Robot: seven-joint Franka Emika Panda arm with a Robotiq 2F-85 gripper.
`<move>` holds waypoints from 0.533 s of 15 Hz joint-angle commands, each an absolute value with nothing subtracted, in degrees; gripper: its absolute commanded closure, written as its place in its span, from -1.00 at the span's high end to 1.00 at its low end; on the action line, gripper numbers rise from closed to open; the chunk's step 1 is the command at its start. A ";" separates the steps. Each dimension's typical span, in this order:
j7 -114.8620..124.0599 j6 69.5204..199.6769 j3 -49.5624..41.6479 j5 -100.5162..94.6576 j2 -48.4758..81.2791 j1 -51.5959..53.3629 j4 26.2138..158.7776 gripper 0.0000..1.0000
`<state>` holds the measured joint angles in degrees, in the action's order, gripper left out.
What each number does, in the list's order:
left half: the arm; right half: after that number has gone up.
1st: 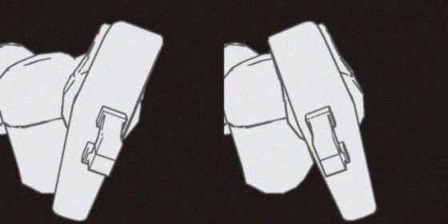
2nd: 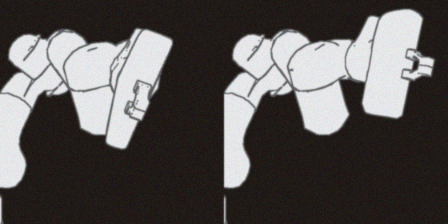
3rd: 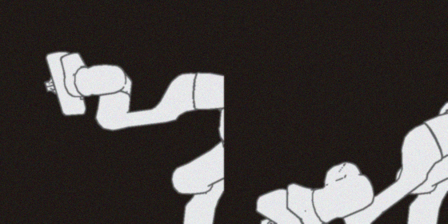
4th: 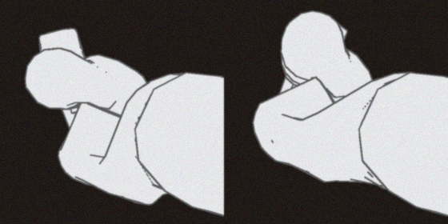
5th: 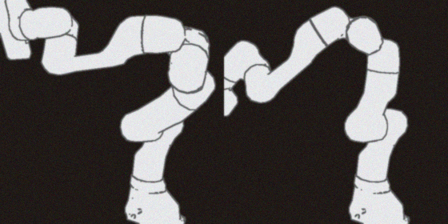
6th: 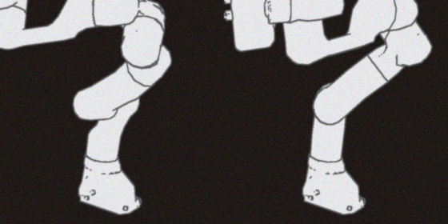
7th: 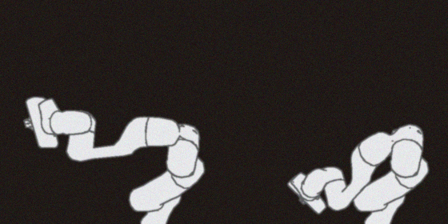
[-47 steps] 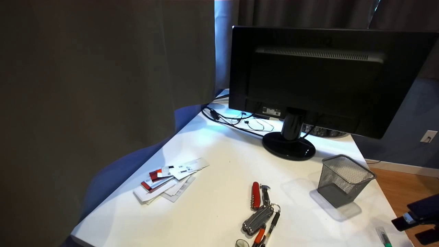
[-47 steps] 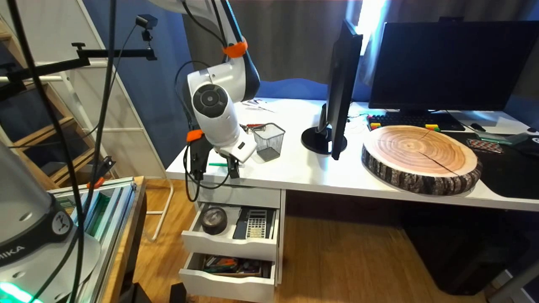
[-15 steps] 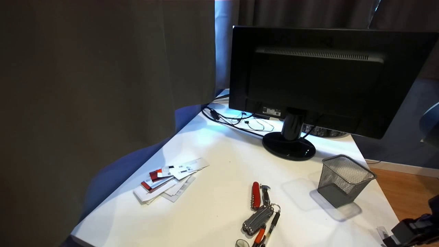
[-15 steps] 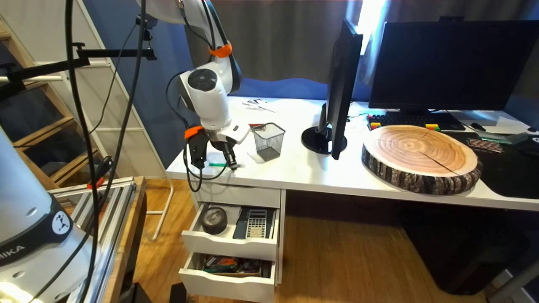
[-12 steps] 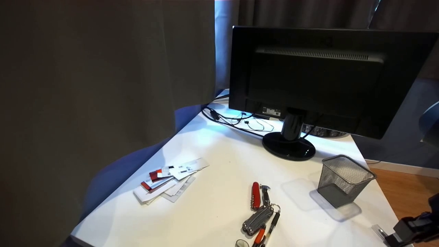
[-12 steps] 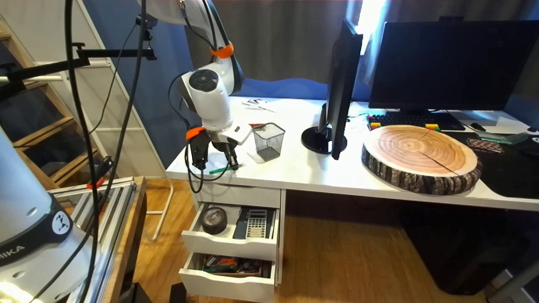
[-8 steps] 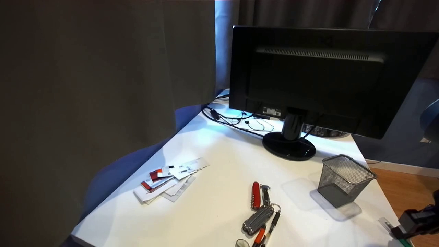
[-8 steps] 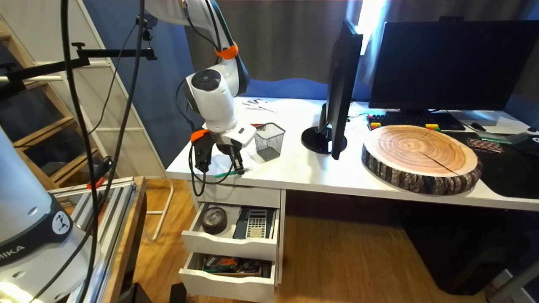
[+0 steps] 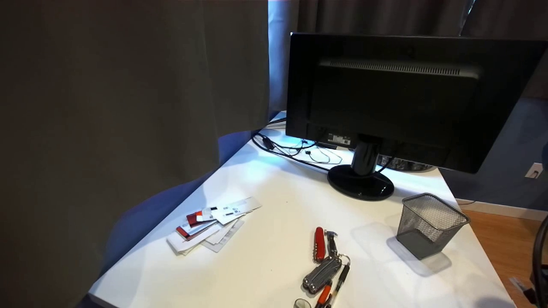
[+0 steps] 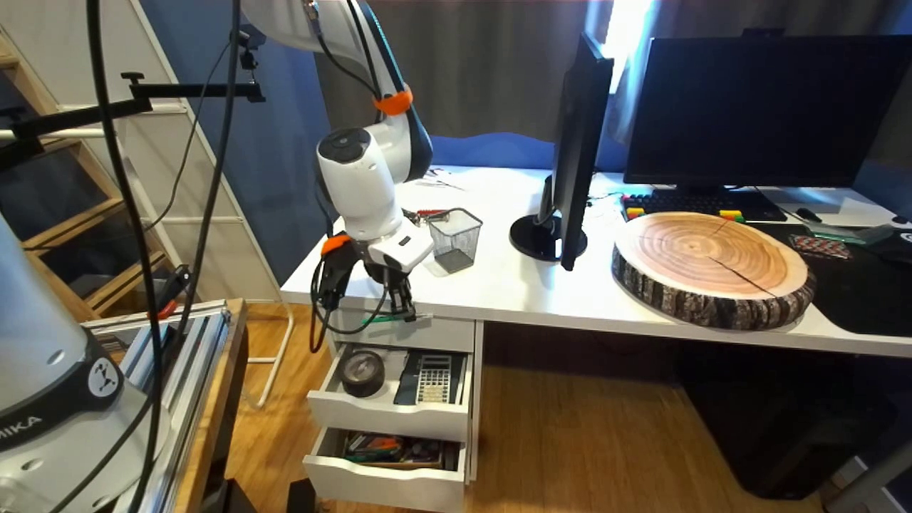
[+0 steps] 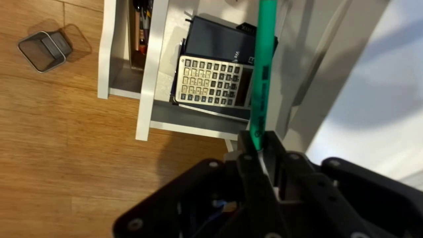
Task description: Open the second drawer from the top and then put the green pen in the drawer
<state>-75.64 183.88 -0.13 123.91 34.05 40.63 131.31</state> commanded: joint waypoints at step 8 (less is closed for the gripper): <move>-73.45 178.93 0.86 127.70 31.18 40.02 137.35 -0.54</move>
